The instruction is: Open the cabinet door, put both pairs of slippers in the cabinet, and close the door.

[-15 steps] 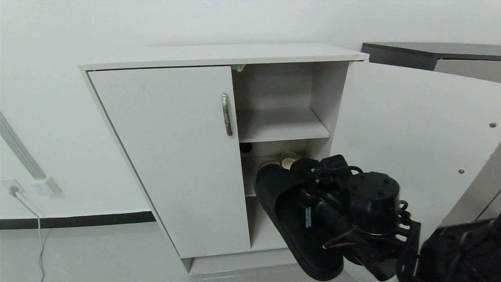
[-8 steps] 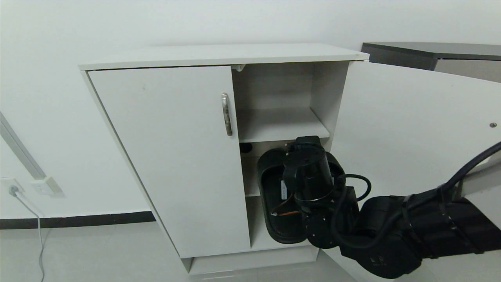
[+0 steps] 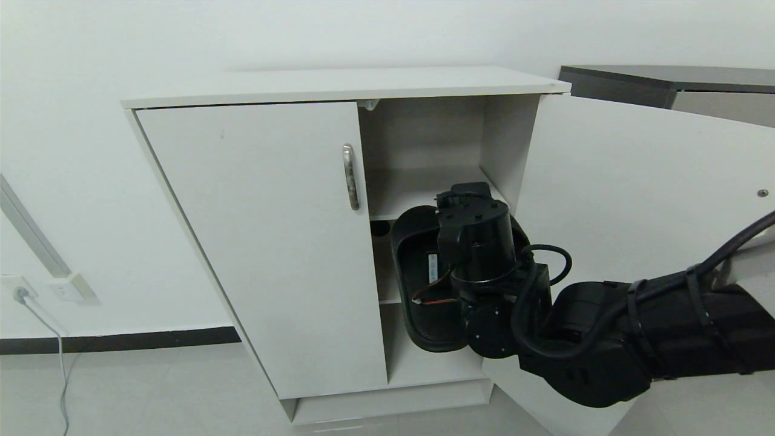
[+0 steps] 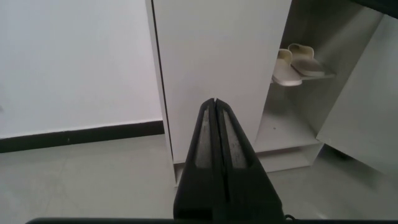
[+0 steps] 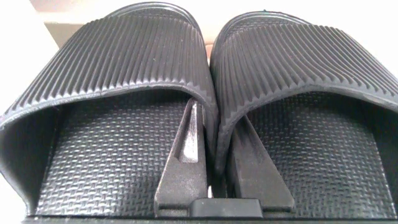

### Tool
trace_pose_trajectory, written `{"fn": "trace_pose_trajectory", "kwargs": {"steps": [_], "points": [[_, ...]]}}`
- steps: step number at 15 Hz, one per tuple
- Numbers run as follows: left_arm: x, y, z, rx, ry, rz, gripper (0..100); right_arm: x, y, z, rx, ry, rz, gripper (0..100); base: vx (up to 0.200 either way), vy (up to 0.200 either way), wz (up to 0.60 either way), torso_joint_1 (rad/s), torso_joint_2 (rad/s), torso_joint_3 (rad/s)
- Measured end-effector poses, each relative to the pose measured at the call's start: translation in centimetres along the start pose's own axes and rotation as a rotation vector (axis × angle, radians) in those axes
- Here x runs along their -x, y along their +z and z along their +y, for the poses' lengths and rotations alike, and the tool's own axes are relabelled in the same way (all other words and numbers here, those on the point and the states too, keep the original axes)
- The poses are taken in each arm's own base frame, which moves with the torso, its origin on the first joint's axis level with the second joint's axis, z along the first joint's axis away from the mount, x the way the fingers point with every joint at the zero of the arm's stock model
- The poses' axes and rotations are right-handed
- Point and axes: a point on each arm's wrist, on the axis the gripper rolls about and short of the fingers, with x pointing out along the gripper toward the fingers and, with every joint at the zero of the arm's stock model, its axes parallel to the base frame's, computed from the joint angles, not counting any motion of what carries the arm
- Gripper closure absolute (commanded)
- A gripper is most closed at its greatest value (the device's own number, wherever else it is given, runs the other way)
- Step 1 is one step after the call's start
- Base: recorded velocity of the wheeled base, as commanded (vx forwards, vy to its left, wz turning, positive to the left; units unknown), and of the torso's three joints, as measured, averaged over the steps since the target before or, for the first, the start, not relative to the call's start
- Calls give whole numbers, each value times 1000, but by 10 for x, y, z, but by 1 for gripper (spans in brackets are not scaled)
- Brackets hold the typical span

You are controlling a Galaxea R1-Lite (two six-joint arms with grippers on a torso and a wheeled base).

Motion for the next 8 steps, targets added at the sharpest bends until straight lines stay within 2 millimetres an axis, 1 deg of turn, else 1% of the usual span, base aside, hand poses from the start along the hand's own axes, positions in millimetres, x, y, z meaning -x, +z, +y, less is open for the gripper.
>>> {"fn": "trace_pose_trajectory", "kwargs": {"steps": [3, 7, 8], "points": [[0, 0, 0, 0, 0, 0, 100, 0, 4, 0, 0, 1, -7, 100, 0, 0, 0, 0, 0, 0], [0, 0, 0, -1, -1, 0, 100, 0, 4, 0, 1, 4, -6, 100, 0, 0, 0, 0, 0, 0], [0, 0, 0, -1, -1, 0, 100, 0, 3, 0, 1, 4, -6, 100, 200, 0, 0, 2, -2, 2]]}}
